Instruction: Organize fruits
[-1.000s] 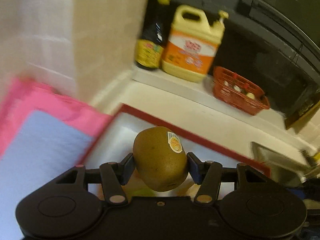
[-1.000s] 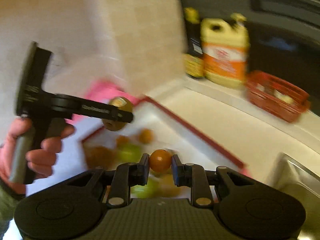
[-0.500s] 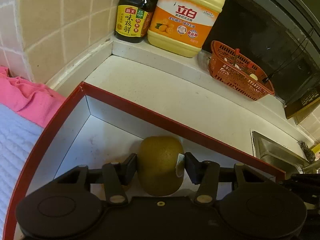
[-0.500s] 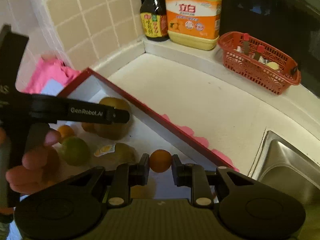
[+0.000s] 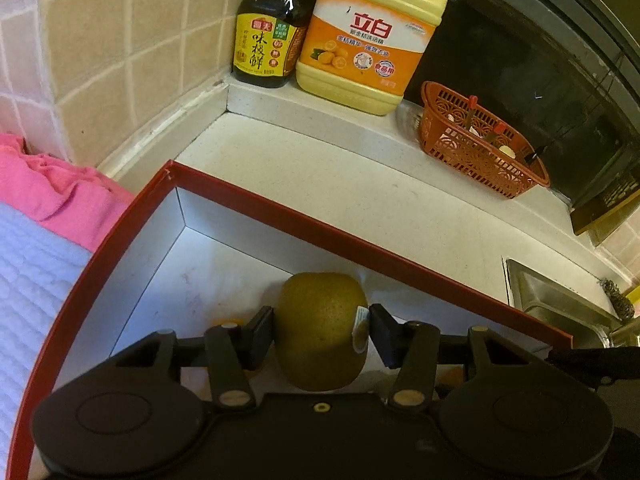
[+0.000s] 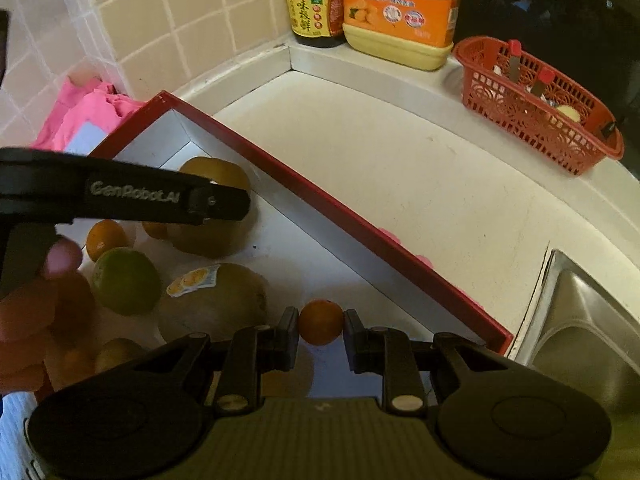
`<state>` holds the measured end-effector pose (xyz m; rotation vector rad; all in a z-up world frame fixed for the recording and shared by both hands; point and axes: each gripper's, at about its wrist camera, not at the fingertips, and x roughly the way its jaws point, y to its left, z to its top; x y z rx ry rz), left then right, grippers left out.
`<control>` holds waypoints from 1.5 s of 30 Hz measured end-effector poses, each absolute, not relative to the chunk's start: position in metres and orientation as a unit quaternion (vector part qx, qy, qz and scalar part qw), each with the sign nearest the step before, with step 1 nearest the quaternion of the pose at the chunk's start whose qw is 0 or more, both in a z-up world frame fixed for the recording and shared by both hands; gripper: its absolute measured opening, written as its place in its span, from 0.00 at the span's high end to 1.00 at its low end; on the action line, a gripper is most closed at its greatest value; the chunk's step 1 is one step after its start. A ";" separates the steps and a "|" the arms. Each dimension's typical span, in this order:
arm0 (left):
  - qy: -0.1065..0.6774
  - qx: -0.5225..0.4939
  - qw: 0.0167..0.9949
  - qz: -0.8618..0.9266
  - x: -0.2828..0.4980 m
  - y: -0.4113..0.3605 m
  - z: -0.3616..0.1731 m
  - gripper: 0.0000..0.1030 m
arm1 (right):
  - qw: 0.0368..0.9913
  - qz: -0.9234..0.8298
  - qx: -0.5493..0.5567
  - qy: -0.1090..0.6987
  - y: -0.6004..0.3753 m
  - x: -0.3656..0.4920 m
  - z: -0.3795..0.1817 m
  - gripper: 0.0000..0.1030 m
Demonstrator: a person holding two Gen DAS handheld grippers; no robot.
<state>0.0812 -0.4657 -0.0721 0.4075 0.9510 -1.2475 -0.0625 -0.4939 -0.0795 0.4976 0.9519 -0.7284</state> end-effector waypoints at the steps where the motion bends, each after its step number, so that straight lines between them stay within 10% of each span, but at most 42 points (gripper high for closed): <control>1: 0.422 0.184 0.691 -0.557 0.080 -0.464 -0.070 0.35 | 0.798 -0.337 0.233 0.441 -0.493 -0.064 -0.078 0.70; 22: 0.316 0.145 0.775 -0.529 0.042 -0.354 0.037 0.23 | 0.854 -0.336 0.189 0.348 -0.410 -0.108 0.016 0.26; 45: 0.222 0.094 0.900 -0.362 0.030 -0.177 0.131 0.21 | 0.883 -0.370 0.034 0.286 -0.302 -0.072 0.076 0.02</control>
